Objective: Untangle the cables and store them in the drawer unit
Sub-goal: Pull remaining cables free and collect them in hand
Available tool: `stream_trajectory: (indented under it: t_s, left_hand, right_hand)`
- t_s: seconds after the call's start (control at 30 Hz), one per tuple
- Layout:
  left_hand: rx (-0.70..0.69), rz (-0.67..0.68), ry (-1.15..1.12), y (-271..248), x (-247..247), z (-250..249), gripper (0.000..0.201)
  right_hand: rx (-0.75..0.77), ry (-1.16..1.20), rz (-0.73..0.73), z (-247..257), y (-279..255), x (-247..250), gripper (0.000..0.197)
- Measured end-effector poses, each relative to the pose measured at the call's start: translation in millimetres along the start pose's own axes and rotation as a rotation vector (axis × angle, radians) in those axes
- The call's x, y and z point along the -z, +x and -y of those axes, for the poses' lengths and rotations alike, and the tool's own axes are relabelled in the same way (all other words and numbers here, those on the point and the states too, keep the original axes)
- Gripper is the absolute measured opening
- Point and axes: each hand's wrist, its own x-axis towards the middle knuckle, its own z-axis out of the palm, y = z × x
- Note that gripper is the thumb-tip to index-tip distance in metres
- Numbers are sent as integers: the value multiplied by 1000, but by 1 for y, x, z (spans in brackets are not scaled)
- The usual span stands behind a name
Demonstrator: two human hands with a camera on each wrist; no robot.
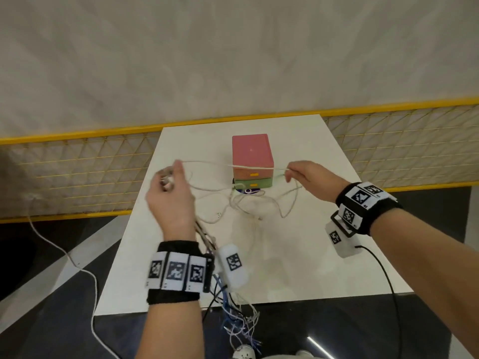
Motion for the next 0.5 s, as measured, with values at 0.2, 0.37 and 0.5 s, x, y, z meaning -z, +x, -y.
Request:
stream_trajectory:
  t_s: [0.2, 0.37, 0.5]
  left_hand:
    - [-101, 172, 43, -13, 2, -3, 38]
    - [-167, 542, 152, -55, -38, -5, 46]
    - [-136, 485, 208, -45, -39, 4, 11]
  right_hand:
    - [-23, 16, -181, 3, 2, 8, 26]
    - [222, -53, -251, 59, 15, 26, 23]
    - [231, 27, -242, 80, 0, 35, 24]
